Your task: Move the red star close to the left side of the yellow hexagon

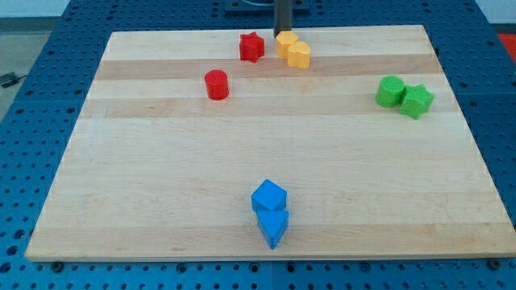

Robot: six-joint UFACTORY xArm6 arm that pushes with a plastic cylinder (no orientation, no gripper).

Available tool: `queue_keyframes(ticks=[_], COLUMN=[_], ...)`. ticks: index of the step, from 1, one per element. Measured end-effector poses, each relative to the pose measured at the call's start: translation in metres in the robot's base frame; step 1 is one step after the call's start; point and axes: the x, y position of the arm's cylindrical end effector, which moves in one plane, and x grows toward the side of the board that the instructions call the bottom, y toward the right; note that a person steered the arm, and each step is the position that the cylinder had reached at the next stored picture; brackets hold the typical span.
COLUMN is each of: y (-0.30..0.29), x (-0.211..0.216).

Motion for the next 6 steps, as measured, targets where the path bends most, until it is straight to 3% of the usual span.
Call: queue_keyframes(ticks=[2, 4, 6], y=[0.000, 0.004, -0.079], x=[0.015, -0.013, -0.016])
